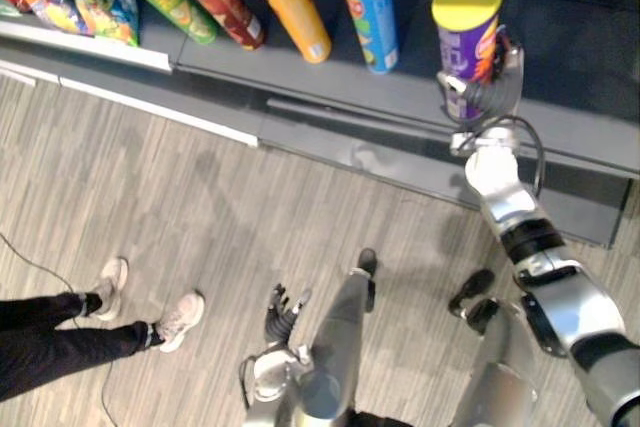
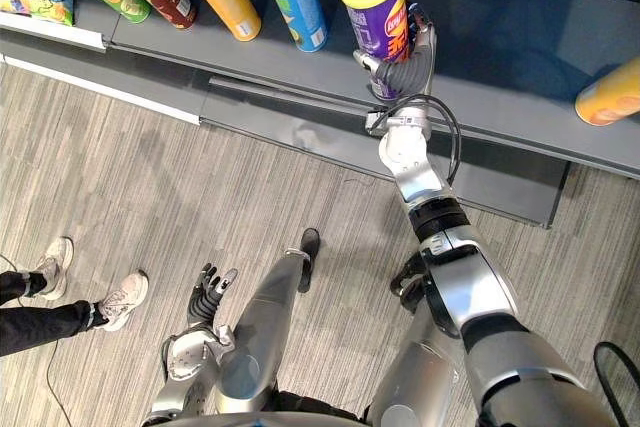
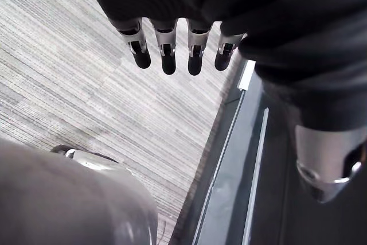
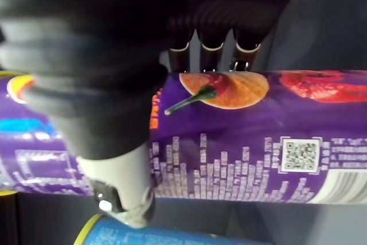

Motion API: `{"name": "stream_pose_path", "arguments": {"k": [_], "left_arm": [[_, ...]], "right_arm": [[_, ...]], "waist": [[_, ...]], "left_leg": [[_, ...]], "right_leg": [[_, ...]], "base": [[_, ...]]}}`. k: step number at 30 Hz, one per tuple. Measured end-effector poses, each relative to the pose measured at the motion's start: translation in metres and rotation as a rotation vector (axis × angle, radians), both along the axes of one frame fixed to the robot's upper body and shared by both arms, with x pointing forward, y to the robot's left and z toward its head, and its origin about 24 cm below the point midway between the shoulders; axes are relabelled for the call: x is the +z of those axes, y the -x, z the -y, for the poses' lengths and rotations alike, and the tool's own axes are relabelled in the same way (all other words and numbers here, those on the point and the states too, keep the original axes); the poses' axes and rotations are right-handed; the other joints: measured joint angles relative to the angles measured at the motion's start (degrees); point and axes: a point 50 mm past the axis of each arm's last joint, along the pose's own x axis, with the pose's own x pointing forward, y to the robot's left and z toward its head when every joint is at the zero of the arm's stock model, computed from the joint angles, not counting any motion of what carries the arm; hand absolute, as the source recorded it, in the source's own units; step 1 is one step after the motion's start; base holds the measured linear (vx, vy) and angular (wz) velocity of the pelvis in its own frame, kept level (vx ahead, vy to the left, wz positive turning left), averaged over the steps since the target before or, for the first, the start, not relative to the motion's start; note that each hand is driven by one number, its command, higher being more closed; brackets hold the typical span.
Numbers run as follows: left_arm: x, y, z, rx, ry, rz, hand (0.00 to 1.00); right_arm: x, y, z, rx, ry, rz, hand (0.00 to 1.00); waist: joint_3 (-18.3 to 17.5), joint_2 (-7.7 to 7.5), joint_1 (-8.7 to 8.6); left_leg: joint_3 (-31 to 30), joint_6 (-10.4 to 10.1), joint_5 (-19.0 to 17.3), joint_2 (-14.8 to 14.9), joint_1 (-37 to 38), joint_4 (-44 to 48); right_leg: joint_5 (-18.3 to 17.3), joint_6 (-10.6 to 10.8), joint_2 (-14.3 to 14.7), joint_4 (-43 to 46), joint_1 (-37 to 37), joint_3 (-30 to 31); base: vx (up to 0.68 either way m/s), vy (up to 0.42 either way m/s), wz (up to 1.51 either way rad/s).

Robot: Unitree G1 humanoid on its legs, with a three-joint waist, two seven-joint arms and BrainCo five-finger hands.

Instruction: Put the gum and the chips on the shelf.

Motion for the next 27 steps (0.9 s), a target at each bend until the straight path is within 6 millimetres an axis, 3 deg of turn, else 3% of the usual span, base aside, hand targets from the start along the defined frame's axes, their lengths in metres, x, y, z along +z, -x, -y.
{"name": "stream_pose_path", "arguments": {"k": [18, 27], "left_arm": [[0.003, -0.006, 0.006, -0.011, 0.028, 0.028, 0.00], [0.003, -0.007, 0.009, -0.007, 0.042, 0.031, 0.00]], "right_arm": [[0.030, 0.001, 0.021, -0.136, -0.016, 0.121, 1.00], [0.036, 0.002, 0.027, -0.159, -0.018, 0.142, 1.00]], "waist": [[-0.2, 0.99, 0.97], [-0.2, 1.73, 0.91]], "left_leg": [[0.5, -0.4, 0.6, 0.2, -3.7, 0.3], [1.3, -0.3, 0.3, 0.8, -4.1, 1.1]], "right_leg": [[0.0, 0.0, -0.1, 0.8, -4.1, 0.3], [0.0, 0.0, 0.4, 0.8, -4.9, 1.2]], "base": [[0.02, 0.014, 0.00], [0.02, 0.022, -0.05]]}}
